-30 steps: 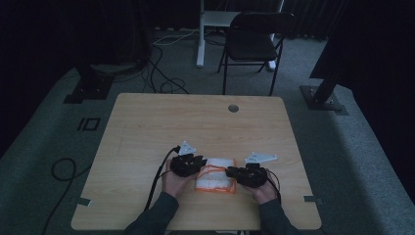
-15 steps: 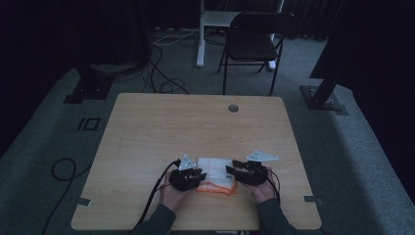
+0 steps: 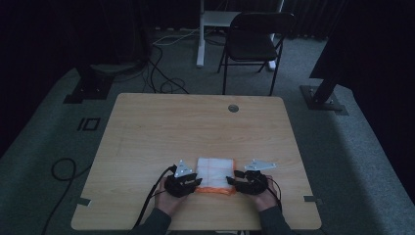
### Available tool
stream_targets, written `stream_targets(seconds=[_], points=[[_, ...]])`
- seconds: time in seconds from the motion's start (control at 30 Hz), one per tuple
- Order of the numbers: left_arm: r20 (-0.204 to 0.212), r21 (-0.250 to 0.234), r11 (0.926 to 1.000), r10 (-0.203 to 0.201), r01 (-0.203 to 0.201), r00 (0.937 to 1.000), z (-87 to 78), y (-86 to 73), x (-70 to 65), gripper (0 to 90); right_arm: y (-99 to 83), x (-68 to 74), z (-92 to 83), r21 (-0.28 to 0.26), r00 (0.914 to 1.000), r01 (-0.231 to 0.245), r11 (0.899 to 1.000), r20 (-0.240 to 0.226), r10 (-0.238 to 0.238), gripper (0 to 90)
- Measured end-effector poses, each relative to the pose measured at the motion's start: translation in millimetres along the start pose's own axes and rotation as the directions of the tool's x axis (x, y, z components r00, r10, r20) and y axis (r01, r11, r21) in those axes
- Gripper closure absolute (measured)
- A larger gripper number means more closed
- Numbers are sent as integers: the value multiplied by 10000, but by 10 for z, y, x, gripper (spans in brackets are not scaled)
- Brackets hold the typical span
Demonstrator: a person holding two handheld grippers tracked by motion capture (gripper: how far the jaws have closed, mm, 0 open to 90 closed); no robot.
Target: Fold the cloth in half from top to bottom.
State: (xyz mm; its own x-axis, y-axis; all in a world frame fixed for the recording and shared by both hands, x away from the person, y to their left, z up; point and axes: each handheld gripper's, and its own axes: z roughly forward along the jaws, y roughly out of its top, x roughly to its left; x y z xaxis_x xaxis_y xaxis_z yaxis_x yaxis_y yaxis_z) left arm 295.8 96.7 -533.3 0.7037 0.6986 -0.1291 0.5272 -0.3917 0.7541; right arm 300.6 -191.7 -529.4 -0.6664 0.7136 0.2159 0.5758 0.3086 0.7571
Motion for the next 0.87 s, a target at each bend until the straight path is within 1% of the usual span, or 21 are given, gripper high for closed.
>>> stream_targets(seconds=[0.13,0.2,0.27,0.43,0.5,0.53,0.6,0.87], points=[[-117,-92,10000,-12,11,9999,-42,4,35,677,-39,-9,-24,90,10000,-10,10000,-33,10,515],[-241,-211,9998,-55,50,9997,-74,5,61,676,-54,-23,-60,50,10000,19,10000,48,-19,513],[-355,-234,9997,-130,122,9993,-105,3,102,676,-78,-52,-95,50,10000,-25,10000,86,25,511],[-677,-346,9987,-395,372,9969,-178,-26,229,673,-106,-141,-153,-107,9994,-256,9996,231,259,505],[-707,-345,9985,-455,432,9965,-185,-31,246,672,-106,-163,-168,-197,9992,-294,9994,271,299,504],[-802,-357,9981,-536,508,9953,-203,-46,294,672,-105,-172,-176,-237,9989,-366,9990,288,373,503],[-880,-347,9979,-582,553,9944,-220,-56,324,671,-104,-222,-195,-364,9977,-493,9981,438,509,502],[-1093,-442,9958,-842,798,9904,-274,-102,411,668,-115,-337,-237,-578,9937,-833,9948,698,873,501]])
